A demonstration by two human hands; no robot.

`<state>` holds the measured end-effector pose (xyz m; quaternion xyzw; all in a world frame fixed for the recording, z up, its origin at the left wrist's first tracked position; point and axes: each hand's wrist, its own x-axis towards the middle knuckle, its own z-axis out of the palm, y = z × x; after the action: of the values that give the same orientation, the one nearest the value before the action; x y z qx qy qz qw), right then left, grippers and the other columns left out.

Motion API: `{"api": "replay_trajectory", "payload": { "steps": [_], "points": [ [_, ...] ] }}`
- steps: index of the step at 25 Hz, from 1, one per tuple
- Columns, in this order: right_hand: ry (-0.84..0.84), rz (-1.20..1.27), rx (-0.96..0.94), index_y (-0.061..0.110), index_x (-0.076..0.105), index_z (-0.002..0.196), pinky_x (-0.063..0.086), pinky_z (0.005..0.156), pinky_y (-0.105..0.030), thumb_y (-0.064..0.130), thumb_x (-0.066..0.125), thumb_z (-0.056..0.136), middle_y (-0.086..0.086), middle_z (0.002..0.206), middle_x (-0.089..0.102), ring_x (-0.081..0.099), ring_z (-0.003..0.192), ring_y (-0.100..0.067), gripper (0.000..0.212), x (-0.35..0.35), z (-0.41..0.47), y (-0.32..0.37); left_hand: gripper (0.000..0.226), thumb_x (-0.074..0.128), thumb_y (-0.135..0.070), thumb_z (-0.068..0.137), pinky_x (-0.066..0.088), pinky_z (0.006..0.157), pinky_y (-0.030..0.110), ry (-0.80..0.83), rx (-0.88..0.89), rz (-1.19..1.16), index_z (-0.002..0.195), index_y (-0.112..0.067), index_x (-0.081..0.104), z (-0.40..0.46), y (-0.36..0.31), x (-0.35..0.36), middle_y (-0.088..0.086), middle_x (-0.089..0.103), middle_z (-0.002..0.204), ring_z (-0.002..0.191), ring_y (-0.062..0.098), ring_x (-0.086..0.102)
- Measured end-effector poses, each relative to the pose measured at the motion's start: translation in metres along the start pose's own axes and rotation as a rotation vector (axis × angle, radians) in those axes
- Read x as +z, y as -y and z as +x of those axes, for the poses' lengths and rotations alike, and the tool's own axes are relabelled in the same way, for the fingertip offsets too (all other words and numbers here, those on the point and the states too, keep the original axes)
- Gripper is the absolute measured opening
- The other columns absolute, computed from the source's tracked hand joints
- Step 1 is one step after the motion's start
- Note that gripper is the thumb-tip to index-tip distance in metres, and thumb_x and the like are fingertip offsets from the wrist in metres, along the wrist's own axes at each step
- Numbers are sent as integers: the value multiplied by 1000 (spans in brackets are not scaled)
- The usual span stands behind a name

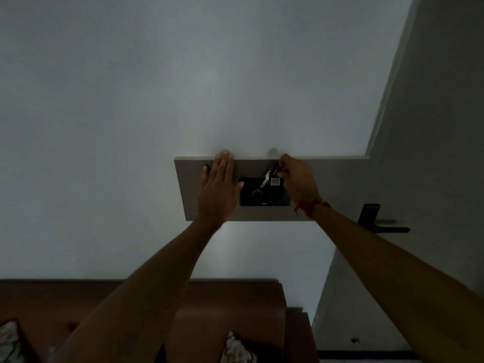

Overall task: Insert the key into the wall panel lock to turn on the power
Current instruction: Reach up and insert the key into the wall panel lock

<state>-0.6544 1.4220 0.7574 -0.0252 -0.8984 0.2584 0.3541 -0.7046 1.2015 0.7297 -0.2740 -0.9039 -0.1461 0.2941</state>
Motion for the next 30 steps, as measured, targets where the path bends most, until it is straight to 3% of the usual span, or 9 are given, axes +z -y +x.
{"api": "replay_trajectory", "payload": {
  "steps": [3,5,9,11,14,19,25,28,30],
  "points": [
    [31,-67,-34,10,49,84,52,58,-38,-9,56,81,-10,75,62,59,69,-25,20,-2,2,1,76,47,-45,106,18,131,55,-15,-7,-22,165,-9,14,-1,-2,0,10,10,175,163,25,7],
    [42,-132,-79,8,51,88,48,59,-36,-6,59,76,-10,83,58,58,78,-29,20,-5,1,4,76,46,-45,106,18,132,55,-8,-10,-19,165,-10,14,-1,-2,0,10,10,175,163,24,7],
    [-9,-406,-240,16,56,108,48,68,-35,19,67,64,-15,107,51,49,94,-29,46,-11,1,18,77,45,-46,106,18,131,55,7,-12,-11,165,-10,13,1,-1,0,10,10,175,163,25,7],
    [46,-525,-299,15,62,100,50,74,-40,25,66,68,-16,111,52,49,97,-32,34,-9,2,26,77,45,-46,105,17,132,55,6,-13,-19,165,-10,13,1,-2,0,10,10,175,163,25,7],
    [102,-615,-301,8,65,87,48,74,-42,18,61,73,-19,112,52,49,100,-36,17,-5,7,36,76,45,-45,106,15,132,55,9,-8,-25,165,-10,13,0,-1,-1,9,10,175,163,24,6],
    [208,-600,-282,6,67,80,49,74,-45,15,62,77,-20,115,48,47,103,-37,10,-5,19,44,74,43,-43,107,14,132,55,40,-8,-12,165,-11,9,2,-1,-5,8,6,176,163,23,4],
    [378,-217,-105,14,76,79,47,90,-50,15,76,69,-16,113,48,43,111,-36,10,-16,43,40,76,44,-44,107,13,132,55,39,-13,0,165,-10,10,2,-3,-4,10,7,175,163,24,4],
    [465,-273,-186,15,77,79,44,95,-52,17,79,69,-15,113,50,43,115,-35,10,-23,42,35,76,45,-44,107,14,132,56,26,-7,0,165,-9,11,2,-3,-3,11,8,175,163,25,6],
    [474,-311,-244,16,77,85,45,94,-47,18,81,68,-13,116,48,41,113,-31,18,-28,35,31,75,44,-44,107,15,132,57,24,-12,1,165,-8,12,1,-3,-2,11,9,175,163,25,6]
  ]
}}
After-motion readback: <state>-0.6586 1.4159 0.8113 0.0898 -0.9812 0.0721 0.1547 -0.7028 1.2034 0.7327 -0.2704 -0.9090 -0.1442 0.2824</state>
